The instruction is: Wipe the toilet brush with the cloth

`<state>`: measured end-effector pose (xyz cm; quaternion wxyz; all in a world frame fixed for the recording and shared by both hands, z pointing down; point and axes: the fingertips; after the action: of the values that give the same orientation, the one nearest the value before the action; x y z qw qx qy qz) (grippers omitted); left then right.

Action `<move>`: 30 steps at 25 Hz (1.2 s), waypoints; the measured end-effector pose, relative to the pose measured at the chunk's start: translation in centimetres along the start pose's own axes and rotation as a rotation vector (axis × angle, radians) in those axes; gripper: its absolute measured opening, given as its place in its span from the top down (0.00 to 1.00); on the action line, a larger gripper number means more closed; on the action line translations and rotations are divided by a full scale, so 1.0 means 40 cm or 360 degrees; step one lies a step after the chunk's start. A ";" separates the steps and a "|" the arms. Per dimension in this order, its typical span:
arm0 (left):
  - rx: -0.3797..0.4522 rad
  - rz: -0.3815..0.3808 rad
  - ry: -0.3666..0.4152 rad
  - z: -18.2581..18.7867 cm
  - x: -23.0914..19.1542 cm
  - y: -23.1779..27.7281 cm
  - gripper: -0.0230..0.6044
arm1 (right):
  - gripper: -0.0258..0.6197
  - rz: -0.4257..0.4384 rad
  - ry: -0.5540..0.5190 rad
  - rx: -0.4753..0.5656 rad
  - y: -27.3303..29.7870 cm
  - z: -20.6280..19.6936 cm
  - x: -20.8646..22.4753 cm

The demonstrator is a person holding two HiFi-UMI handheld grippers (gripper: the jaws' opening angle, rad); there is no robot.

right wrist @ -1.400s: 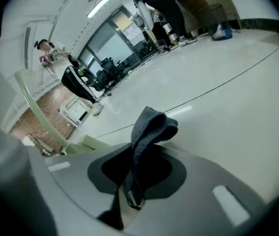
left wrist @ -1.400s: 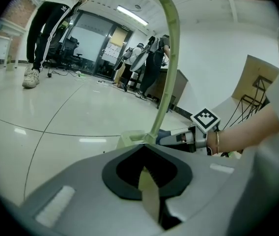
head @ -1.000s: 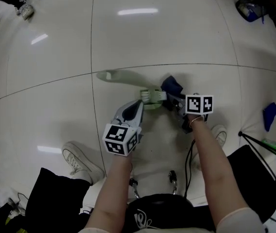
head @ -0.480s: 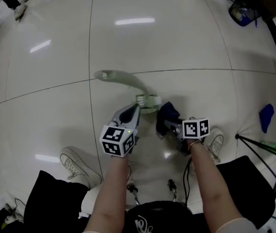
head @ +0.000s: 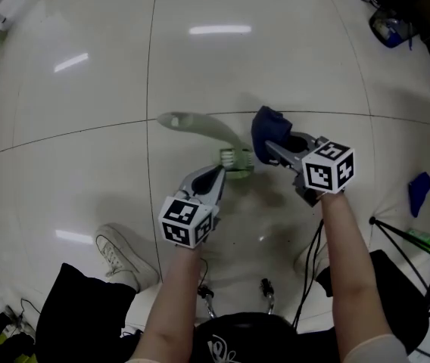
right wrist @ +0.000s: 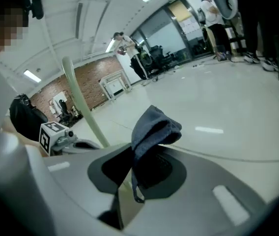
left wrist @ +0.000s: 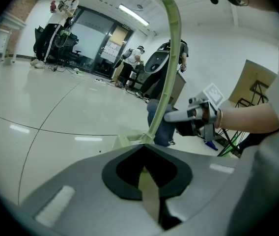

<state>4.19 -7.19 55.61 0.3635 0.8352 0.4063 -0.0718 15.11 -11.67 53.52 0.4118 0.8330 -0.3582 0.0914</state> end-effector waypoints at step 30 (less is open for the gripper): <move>0.0092 0.0101 -0.0052 0.046 -0.016 0.033 0.95 | 0.85 0.0754 -0.0029 -0.0578 0.273 0.018 -0.054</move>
<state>5.04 -9.35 55.26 0.3479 0.8565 0.3714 -0.0856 6.11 -15.51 58.87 0.5179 0.6397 -0.5567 0.1120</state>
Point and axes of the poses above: the fingertips, and each gripper's own axes: y forward along the fingers, x to its right, z out of its top, and after that the axes turned 7 degrees about -x, right-handed
